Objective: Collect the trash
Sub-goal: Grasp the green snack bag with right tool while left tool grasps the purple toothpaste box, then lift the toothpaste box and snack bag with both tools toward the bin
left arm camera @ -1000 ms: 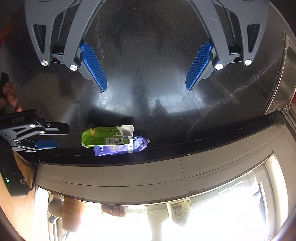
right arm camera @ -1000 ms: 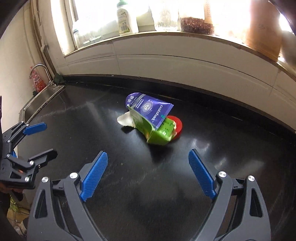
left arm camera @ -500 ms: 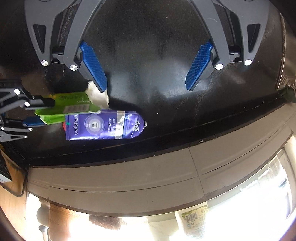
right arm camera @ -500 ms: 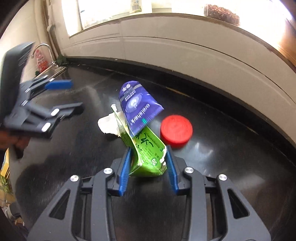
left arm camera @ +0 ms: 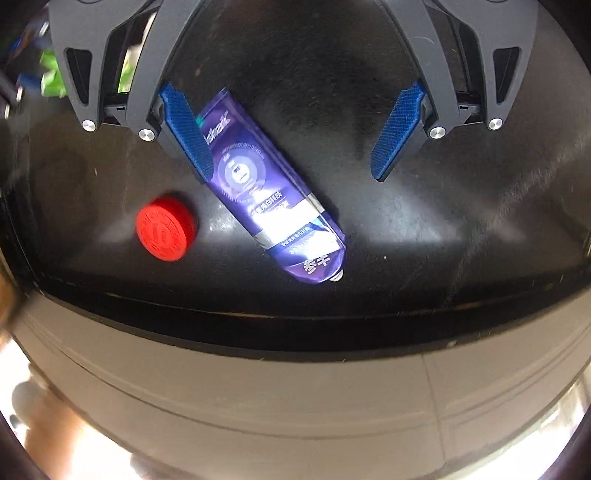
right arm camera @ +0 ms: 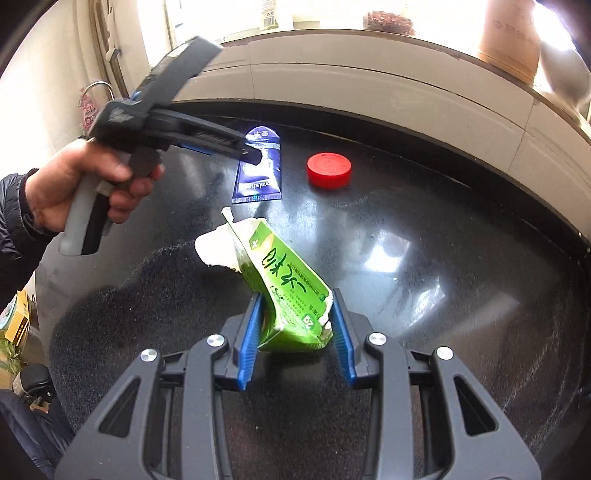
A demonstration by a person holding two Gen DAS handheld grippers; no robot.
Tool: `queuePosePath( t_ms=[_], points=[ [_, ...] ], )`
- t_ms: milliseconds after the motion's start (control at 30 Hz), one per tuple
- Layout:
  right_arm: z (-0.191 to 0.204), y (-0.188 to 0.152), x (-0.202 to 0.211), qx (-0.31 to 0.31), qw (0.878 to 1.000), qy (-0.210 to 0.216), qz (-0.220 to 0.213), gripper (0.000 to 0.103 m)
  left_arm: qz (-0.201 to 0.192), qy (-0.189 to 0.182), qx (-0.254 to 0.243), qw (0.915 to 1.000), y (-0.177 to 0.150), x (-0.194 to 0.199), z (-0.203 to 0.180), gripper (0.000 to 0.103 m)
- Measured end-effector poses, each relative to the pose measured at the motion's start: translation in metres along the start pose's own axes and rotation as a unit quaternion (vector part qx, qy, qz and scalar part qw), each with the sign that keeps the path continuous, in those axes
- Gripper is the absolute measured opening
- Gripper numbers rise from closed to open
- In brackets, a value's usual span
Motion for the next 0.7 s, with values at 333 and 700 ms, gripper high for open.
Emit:
queuePosePath(
  t_ms=[333, 700],
  points=[
    [0.002, -0.006, 0.008, -0.007, 1.000, 0.010, -0.019, 0.037, -0.004, 0.101, 0.080, 0.9916, 0.030, -0.034, -0.006, 0.059],
    [0.001, -0.015, 0.029, -0.036, 0.998, 0.004, -0.046, 0.037, -0.028, 0.039, 0.031, 0.9984, -0.017, 0.022, -0.006, 0.046]
  ],
)
Point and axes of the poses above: each gripper's, at about its wrist camera, not at the fingertips, and x roughly against the way its jaws point, z to its left, y to its top, the point moved 6 cm from there along -x, roughly the way its jaws point, and after that the axes turned 7 degrees about y, right-handed, at the moved point
